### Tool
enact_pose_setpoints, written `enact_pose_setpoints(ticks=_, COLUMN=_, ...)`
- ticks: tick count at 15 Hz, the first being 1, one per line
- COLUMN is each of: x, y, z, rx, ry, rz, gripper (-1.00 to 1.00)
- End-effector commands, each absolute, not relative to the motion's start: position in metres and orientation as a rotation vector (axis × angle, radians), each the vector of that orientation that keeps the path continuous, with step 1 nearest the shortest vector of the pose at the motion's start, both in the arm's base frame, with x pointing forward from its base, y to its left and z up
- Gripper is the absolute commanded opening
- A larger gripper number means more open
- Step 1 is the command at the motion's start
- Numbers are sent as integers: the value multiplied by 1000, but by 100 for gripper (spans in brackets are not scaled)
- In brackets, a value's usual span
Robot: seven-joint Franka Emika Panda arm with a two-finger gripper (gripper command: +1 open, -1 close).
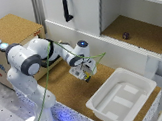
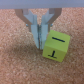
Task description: Slide right the yellow block
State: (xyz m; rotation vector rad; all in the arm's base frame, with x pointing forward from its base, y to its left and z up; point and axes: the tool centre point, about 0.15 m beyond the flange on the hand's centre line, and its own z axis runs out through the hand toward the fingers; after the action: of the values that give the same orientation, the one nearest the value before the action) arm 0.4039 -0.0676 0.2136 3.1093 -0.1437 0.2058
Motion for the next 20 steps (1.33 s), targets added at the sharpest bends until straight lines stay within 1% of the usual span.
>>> enact_pose_setpoints(ticks=1, x=378, y=-64, z=215, rx=2973, ry=-207, rz=295, gripper=-100)
enact_pose_setpoints(ticks=6, x=373, y=-77, z=210, rx=2992, ry=-252, rz=278, gripper=-100)
enact_pose_setpoints(ticks=11, x=386, y=-92, z=206, rx=2985, ry=-264, rz=301, gripper=-100)
enact_pose_setpoints(ticks=20, x=391, y=-121, z=200, rx=2968, ry=-291, rz=237, gripper=-100)
